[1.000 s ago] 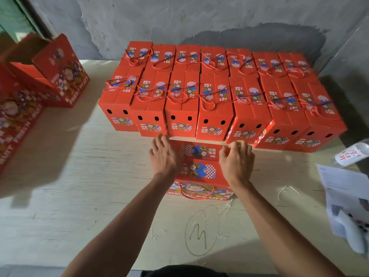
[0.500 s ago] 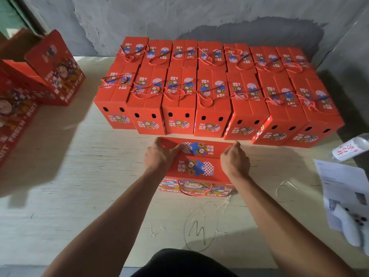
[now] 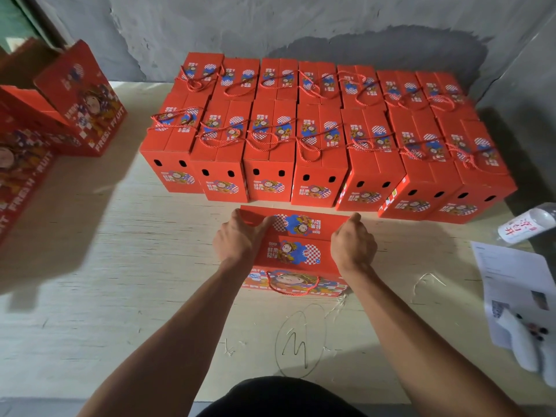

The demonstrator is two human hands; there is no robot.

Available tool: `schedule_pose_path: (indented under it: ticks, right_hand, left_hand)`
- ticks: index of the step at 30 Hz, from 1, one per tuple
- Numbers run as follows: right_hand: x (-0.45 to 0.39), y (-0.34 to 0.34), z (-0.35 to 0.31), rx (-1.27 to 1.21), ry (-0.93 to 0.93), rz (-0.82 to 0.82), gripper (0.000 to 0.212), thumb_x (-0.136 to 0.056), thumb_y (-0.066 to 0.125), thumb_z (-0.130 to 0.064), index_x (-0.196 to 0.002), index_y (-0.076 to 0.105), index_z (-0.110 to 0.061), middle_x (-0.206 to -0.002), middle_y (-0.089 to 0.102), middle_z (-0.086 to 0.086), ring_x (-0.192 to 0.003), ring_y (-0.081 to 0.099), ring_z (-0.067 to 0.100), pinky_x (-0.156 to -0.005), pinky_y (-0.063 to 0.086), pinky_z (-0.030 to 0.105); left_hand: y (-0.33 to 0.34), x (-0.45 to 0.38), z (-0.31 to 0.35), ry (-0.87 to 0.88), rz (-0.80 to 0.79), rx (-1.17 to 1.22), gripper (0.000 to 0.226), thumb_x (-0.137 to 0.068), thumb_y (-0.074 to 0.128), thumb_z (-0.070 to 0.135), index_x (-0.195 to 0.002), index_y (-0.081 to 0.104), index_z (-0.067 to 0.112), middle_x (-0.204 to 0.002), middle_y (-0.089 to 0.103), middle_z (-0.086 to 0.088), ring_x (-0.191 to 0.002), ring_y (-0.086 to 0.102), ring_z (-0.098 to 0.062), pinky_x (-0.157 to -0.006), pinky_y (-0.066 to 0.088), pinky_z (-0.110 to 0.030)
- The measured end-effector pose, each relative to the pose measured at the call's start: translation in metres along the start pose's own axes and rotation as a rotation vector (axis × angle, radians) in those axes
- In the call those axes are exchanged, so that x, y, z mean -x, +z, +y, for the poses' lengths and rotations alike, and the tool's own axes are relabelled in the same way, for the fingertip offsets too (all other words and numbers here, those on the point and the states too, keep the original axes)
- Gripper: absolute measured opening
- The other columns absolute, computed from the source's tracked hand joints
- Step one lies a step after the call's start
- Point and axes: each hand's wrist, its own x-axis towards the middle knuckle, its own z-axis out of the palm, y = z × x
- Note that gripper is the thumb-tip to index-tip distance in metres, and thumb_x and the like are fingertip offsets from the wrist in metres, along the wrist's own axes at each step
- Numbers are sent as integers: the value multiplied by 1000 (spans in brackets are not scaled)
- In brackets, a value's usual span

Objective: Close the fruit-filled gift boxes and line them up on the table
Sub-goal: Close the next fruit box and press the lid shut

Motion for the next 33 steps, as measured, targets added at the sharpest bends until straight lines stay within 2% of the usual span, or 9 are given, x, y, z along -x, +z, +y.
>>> schedule_pose_path:
  ticks: [5,9,10,13,15,19,25,30,33]
  right_hand:
    - [7,4,4,-121,11,109,26,-109,37,-24,-113,55,-6,-100,73,16,-82,71,40,-61,41,34]
    - [6,4,4,-215,34,104,34,-109,32,-33,-117,54,-7,-107,73,17,-90,70,43,-71,50,41]
    - [6,5,4,-219,39,91,35,-109,32,-34,-119,53,-8,-109,73,17,-92,70,42,-73,50,42]
    - [4,4,5,-221,47,62,37,-109,31,-36,-121,52,-9,-111,72,15,-93,70,40,-73,49,40]
    - [3,5,5,-228,59,39,37,-109,31,-37,-122,51,-9,-110,72,14,-92,70,38,-74,51,41]
    - [2,6,4,-244,74,7,33,-108,31,-39,-118,48,-13,-108,72,13,-88,69,37,-72,50,42]
    - [0,9,5,-233,88,7,31,-108,31,-39,-114,46,-13,-106,71,13,-85,67,38,-68,42,36]
    - [0,10,4,-225,95,13,31,-108,32,-39,-115,46,-13,-105,70,12,-77,62,33,-66,38,34]
    - [-1,11,4,-229,87,18,30,-108,32,-39,-114,46,-12,-105,69,11,-75,61,30,-65,38,34]
  left_hand:
    - [-4,3,-9,-46,-68,90,92,-68,50,96,-121,64,23,-101,75,3,-86,72,-19,-77,61,-36]
    - [-5,10,-31,-91,-216,452,77,-75,64,83,-122,66,21,-104,76,3,-88,75,-17,-82,64,-42]
    - [-5,12,-35,-102,-246,548,75,-76,67,78,-124,65,21,-105,76,4,-88,75,-15,-80,64,-40]
    - [-8,18,-36,-78,-281,688,64,-76,70,68,-122,64,24,-96,74,16,-78,75,-4,-62,60,-20]
    - [-10,19,-34,-81,-305,753,58,-78,72,63,-121,64,25,-97,75,13,-79,75,-3,-59,57,-16]
    - [-10,17,-34,-125,-366,816,58,-79,72,60,-123,62,24,-106,76,4,-84,76,-8,-63,59,-20]
    - [-9,13,-36,-129,-366,848,44,-79,73,58,-113,65,31,-99,77,10,-84,77,-12,-65,61,-25]
    - [-4,10,-38,-157,-351,869,46,-84,79,44,-122,67,20,-106,78,0,-90,78,-19,-79,65,-40]
    - [-2,9,-37,-162,-343,884,46,-82,81,43,-120,68,19,-101,79,3,-87,78,-18,-75,65,-36]
